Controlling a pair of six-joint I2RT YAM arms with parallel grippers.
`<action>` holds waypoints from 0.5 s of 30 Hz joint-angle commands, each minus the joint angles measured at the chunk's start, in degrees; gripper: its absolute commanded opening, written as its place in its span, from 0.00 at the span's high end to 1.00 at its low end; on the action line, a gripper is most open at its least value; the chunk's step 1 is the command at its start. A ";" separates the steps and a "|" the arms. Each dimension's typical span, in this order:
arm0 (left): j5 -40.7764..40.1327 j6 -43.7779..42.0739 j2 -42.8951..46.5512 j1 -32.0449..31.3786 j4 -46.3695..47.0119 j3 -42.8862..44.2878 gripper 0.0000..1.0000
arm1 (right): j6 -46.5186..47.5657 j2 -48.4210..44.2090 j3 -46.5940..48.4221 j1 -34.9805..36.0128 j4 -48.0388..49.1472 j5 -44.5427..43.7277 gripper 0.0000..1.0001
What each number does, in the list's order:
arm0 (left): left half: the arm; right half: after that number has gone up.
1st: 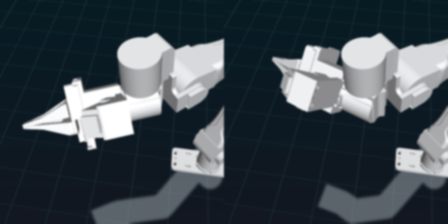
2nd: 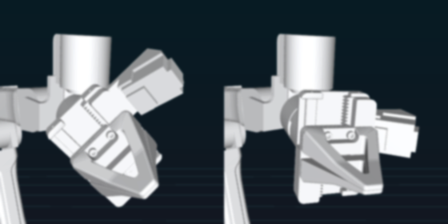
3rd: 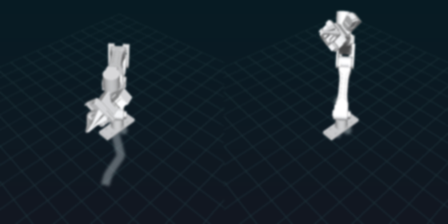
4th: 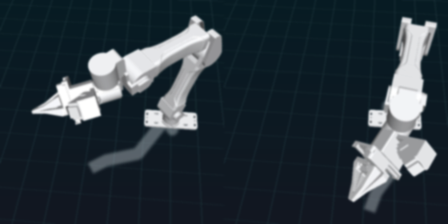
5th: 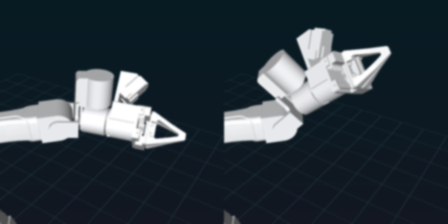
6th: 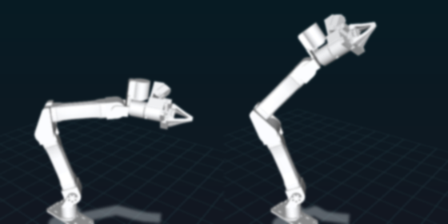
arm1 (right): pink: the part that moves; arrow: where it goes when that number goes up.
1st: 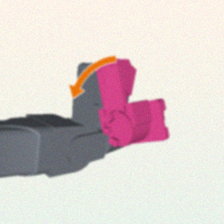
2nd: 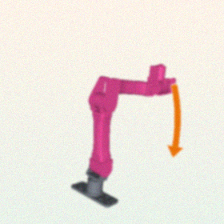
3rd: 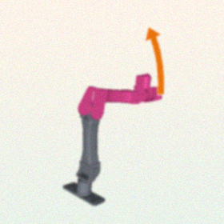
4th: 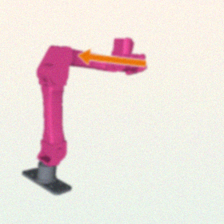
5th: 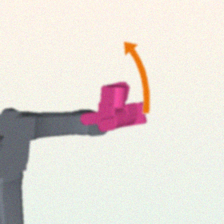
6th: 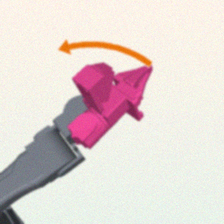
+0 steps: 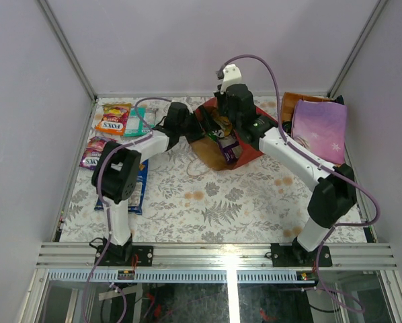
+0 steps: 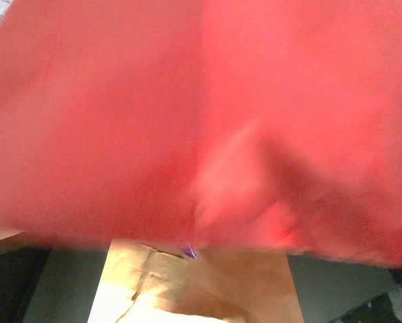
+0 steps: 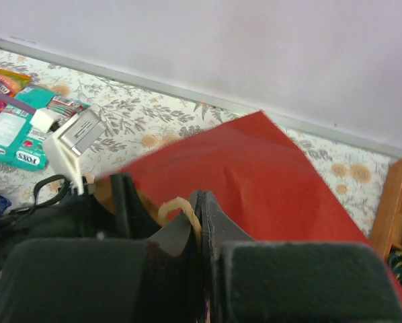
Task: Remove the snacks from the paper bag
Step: Adjust the paper bag at the center of the board.
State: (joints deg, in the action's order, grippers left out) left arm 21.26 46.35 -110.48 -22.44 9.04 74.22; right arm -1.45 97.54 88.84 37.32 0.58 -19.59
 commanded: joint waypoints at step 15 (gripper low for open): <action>8.00 -11.79 -34.43 7.56 -22.73 54.33 0.00 | -17.51 8.14 5.16 -0.06 2.73 -20.04 1.00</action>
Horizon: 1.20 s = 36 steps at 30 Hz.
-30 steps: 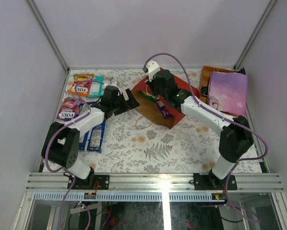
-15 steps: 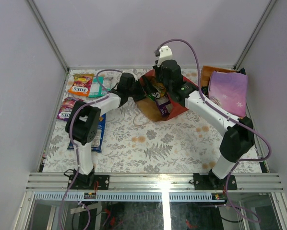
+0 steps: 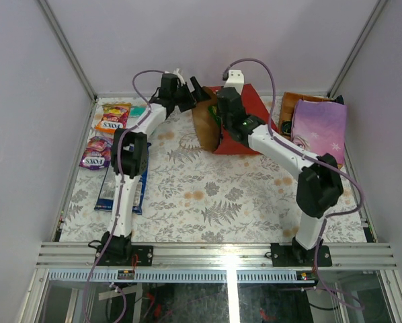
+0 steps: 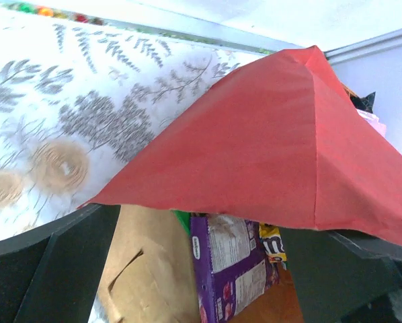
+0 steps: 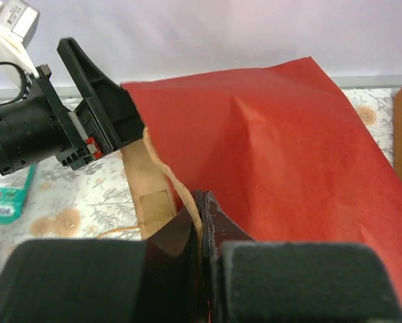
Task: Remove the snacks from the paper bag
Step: Adjust the paper bag at the center of the board, then take out the snack from the paper bag.
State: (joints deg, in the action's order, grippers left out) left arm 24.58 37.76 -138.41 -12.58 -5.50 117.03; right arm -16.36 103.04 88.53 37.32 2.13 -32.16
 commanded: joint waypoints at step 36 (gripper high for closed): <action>-8.73 -4.46 5.69 -17.66 8.55 -23.34 0.75 | -3.30 -2.74 -6.08 -0.38 5.50 -8.07 1.00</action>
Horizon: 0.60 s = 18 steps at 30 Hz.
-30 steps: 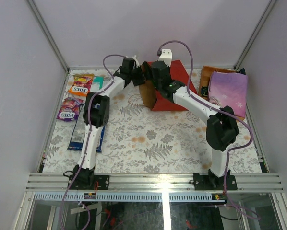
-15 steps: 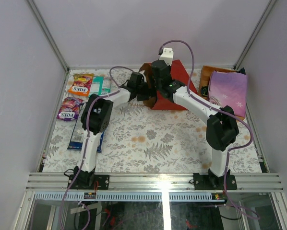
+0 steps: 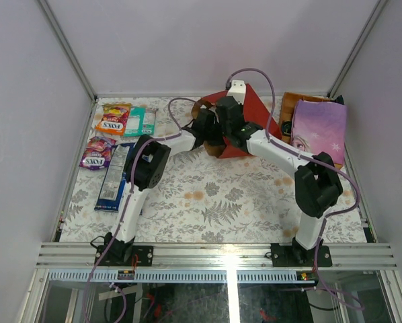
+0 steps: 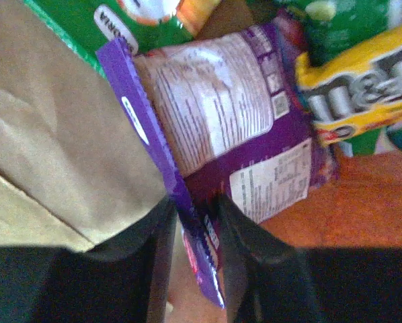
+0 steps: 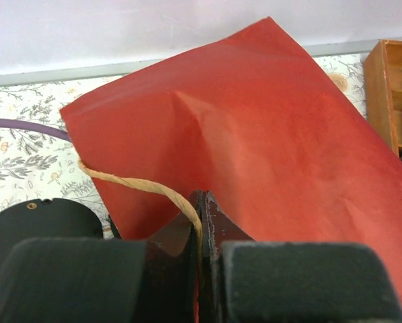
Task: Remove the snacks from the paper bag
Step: Take out the snack from the paper bag.
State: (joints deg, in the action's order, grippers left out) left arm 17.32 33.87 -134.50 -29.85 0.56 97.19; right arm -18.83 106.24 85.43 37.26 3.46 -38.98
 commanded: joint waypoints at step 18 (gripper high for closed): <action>-5.70 2.45 44.00 10.05 8.36 -36.16 1.00 | 0.36 -7.56 -5.79 -2.00 7.71 -5.83 1.00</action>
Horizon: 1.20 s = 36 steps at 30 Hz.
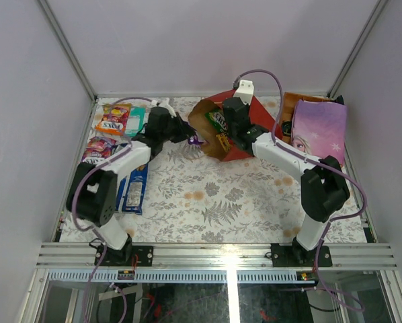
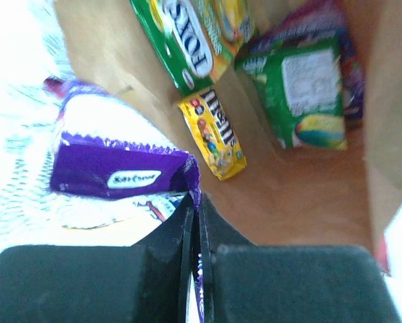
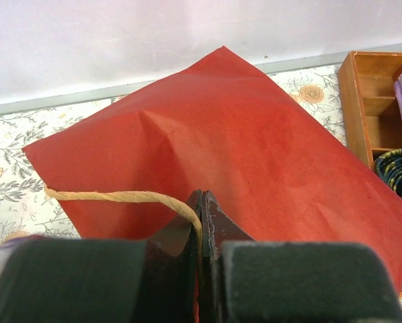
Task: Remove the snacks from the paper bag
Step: Take out the snack from the paper bag, then place the snack at the center of the board.
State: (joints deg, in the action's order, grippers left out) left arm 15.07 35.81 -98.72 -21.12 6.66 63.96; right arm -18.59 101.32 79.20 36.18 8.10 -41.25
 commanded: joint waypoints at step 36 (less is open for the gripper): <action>-15.97 19.63 -16.08 13.15 34.76 -7.76 0.64 | -2.61 -12.30 -8.89 -2.87 1.64 3.40 1.00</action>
State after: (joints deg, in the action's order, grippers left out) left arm 5.04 52.16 -113.30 -6.94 32.34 59.64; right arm -20.64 88.99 67.64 34.17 9.61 -37.82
